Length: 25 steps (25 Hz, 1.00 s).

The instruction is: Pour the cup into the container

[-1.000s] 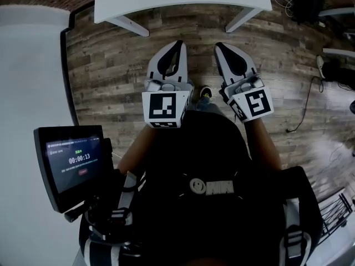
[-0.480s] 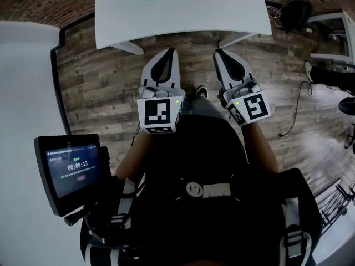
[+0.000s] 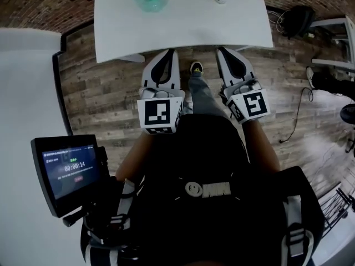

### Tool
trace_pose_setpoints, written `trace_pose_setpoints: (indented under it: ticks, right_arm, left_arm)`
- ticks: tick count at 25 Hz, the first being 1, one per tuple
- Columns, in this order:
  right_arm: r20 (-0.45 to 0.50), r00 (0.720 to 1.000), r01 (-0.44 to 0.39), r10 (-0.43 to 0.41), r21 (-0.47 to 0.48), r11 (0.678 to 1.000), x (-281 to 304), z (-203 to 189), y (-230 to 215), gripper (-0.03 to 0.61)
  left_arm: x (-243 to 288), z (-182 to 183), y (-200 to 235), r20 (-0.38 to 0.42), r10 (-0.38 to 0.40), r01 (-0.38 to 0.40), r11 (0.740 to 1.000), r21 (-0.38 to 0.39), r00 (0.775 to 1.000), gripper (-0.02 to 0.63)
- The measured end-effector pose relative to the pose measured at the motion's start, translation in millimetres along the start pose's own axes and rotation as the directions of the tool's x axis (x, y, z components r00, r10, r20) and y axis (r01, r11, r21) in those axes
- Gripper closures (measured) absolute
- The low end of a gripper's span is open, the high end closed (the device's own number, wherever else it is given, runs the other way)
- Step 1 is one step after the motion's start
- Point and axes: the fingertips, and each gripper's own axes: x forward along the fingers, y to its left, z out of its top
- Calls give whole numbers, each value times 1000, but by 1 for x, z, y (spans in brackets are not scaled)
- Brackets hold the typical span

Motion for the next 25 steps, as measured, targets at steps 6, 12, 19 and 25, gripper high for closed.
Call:
trace_pose_setpoints:
  ticks: [6, 12, 19, 25]
  right_arm:
    - [-62, 998, 18, -20, -46, 999, 46, -14, -72, 574]
    - [-179, 981, -79, 72, -32, 996, 136, -27, -136, 383]
    - [-253, 960, -139, 124, -42, 989, 138, -76, -214, 244]
    - [-340, 926, -200, 166, -66, 978, 183, -108, -219, 230]
  left_arm:
    - [74, 12, -3, -19, -7, 7, 1000, 0, 1000, 614]
    - [164, 44, 32, -61, -22, 21, 1000, -13, 998, 614]
    - [196, 43, -4, -80, 54, -52, 998, 26, 995, 614]
    - [191, 48, 23, -105, 126, -125, 992, 15, 986, 614]
